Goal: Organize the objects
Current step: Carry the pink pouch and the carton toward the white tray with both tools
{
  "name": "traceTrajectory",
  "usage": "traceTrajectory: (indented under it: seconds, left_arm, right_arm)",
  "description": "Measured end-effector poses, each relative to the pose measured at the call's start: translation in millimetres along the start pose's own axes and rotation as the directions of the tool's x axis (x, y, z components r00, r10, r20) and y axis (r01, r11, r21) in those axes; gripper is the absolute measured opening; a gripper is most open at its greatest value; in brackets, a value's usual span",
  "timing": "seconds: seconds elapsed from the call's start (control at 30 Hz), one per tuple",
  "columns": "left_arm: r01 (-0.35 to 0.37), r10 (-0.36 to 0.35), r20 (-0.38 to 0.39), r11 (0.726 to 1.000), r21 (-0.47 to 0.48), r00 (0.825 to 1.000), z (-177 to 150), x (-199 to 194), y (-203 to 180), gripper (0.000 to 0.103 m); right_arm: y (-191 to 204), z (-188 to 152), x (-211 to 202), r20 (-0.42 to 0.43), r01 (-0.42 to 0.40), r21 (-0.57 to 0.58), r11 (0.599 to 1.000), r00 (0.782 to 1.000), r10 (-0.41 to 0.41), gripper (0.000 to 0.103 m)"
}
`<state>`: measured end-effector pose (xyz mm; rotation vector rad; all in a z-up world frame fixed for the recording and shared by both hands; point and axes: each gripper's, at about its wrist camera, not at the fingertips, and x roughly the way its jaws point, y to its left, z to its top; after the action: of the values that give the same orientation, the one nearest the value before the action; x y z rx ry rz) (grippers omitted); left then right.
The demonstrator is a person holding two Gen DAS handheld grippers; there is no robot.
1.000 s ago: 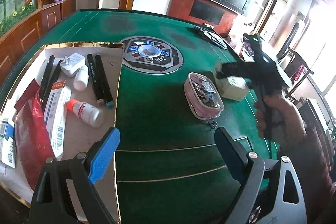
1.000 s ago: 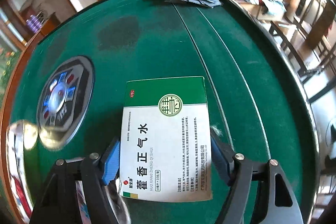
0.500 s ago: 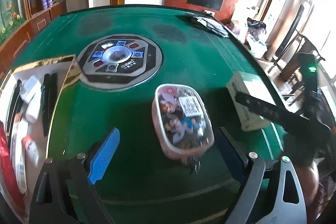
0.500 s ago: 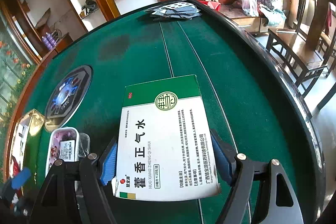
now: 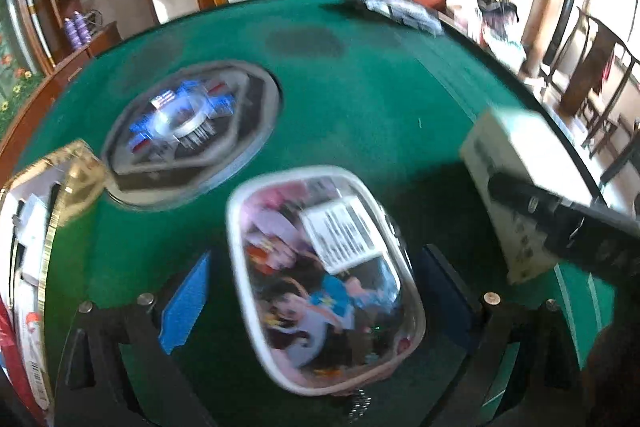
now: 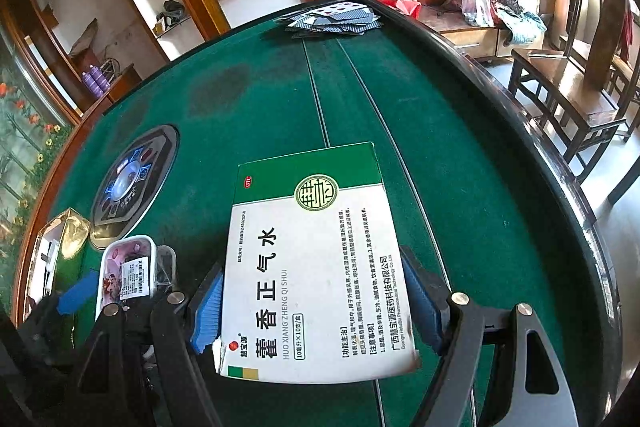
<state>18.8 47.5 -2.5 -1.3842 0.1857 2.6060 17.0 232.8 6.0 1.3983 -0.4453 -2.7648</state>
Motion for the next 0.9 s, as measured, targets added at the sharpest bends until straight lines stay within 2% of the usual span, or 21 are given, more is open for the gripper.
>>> traceTrajectory:
  seconds: [0.03,0.17,0.2,0.23,0.5,0.63,0.8,0.9]
  left_arm:
    - [0.007,-0.007,0.024,1.0,-0.014,1.0,-1.9,0.7,-0.5,0.099]
    - [-0.004,0.004,0.027,1.0,-0.006,1.0,-5.1,6.0,-5.3,0.098]
    - [0.012,-0.011,0.028,1.0,-0.015,1.0,-7.1,6.2,-3.5,0.093]
    - [0.01,-0.009,0.038,1.0,-0.016,0.999,-8.5,4.2,-1.8,0.08]
    - [0.073,-0.069,0.041,0.992,-0.098,0.997,-11.8,-10.5,20.4,0.08]
    - [0.056,-0.05,0.07,0.994,-0.094,0.996,-13.1,-28.3,24.9,0.08]
    - [-0.001,0.008,0.117,0.998,-0.061,0.993,-19.4,-56.1,27.5,0.08]
    - [-0.022,0.03,0.134,0.998,-0.058,0.991,-24.2,-70.1,32.5,0.08]
  right_arm:
    - [0.2,-0.1,0.1,0.0,0.0,-0.001,1.0,1.0,0.0,0.08]
    - [2.1,-0.3,0.9,0.001,0.016,-0.015,1.0,1.0,-0.016,0.081]
    - [3.3,-0.9,1.1,0.002,0.022,-0.021,1.0,1.0,-0.022,0.081]
    - [4.4,-1.2,1.6,0.003,0.028,-0.026,0.999,1.0,-0.028,0.081]
    - [7.1,-1.0,3.8,0.009,0.05,-0.049,0.998,0.999,-0.05,0.082]
    - [10.2,-0.5,5.3,0.011,0.069,-0.066,0.995,0.998,-0.068,0.084]
    - [17.2,-3.4,7.8,0.016,0.097,-0.098,0.99,0.995,-0.095,0.086]
    - [19.5,-4.3,10.8,0.016,0.137,-0.116,0.984,0.991,-0.136,0.092]
